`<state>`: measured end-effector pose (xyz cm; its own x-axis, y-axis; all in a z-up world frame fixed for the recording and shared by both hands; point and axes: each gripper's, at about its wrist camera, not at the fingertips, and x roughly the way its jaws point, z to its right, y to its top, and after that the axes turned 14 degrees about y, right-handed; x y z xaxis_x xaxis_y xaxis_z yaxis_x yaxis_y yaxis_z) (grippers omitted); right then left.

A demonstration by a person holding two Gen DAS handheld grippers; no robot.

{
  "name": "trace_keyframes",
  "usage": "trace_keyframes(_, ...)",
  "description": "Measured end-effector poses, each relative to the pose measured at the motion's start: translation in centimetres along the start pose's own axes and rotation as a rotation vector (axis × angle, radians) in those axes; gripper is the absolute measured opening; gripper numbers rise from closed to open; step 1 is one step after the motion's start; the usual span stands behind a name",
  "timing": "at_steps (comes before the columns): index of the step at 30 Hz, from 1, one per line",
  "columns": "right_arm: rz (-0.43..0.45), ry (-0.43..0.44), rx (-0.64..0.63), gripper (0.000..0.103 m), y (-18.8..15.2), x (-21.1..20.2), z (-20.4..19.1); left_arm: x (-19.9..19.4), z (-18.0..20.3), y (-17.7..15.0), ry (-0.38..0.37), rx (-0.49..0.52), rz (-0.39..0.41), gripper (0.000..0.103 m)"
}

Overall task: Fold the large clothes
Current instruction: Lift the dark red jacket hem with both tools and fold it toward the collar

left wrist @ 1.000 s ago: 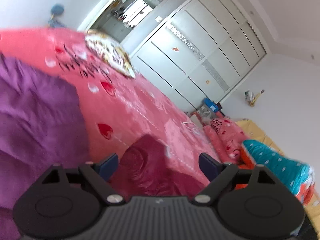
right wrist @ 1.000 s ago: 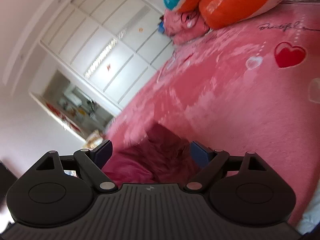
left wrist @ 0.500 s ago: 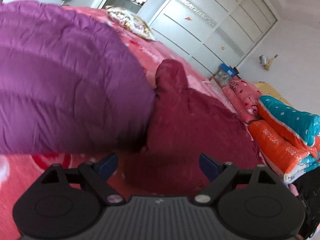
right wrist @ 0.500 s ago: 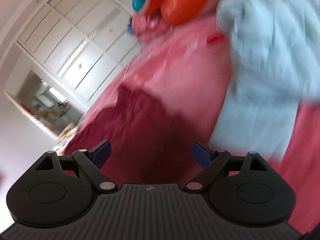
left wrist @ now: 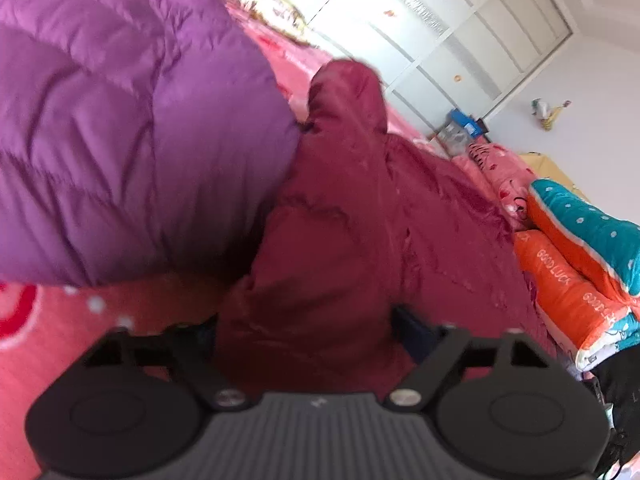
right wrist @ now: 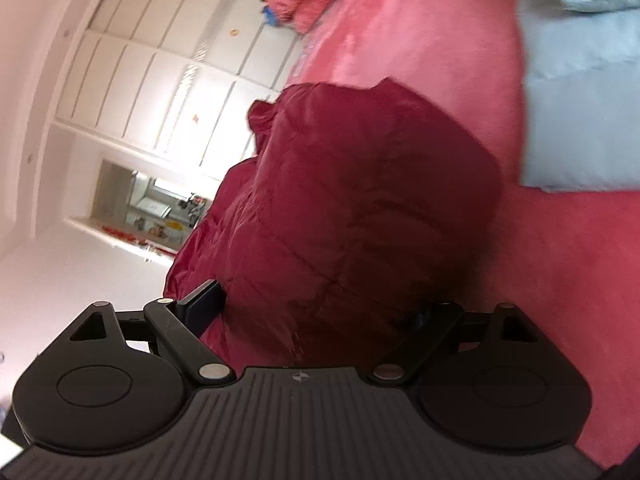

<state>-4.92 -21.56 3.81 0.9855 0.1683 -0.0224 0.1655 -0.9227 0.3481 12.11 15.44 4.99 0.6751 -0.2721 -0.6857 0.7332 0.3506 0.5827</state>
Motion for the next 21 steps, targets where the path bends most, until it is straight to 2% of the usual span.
trace_keyframes(1,-0.002,0.001,-0.004,0.103,0.0,0.1,-0.1,0.1,0.1,0.0,0.0,-0.006,-0.013,0.063)
trace_keyframes(2,-0.002,0.005,0.002,0.088,0.0,0.2,-0.2,0.0,0.3,0.0,0.001,-0.006,-0.024,0.053)
trace_keyframes(3,-0.005,0.01,0.013,0.08,0.1,0.0,-0.2,-0.2,0.6,0.0,0.012,0.001,-0.029,0.046)
trace_keyframes(5,-0.015,0.006,0.019,0.058,0.0,-0.6,-0.6,-0.7,1.2,0.1,0.027,0.01,-0.03,0.038)
trace_keyframes(8,-0.013,-0.009,0.002,0.044,0.4,-0.5,-1.7,-1.7,1.7,0.0,0.046,-0.011,-0.045,0.031)
trace_keyframes(14,0.0,-0.072,-0.02,0.04,-0.8,-4.0,-4.0,-5.2,1.9,-1.3,0.091,0.011,-0.062,0.029)
trace_keyframes(21,-0.005,-0.147,-0.011,0.04,-3.0,-9.8,-5.4,-11.0,0.4,-5.2,0.094,0.065,-0.097,0.029)
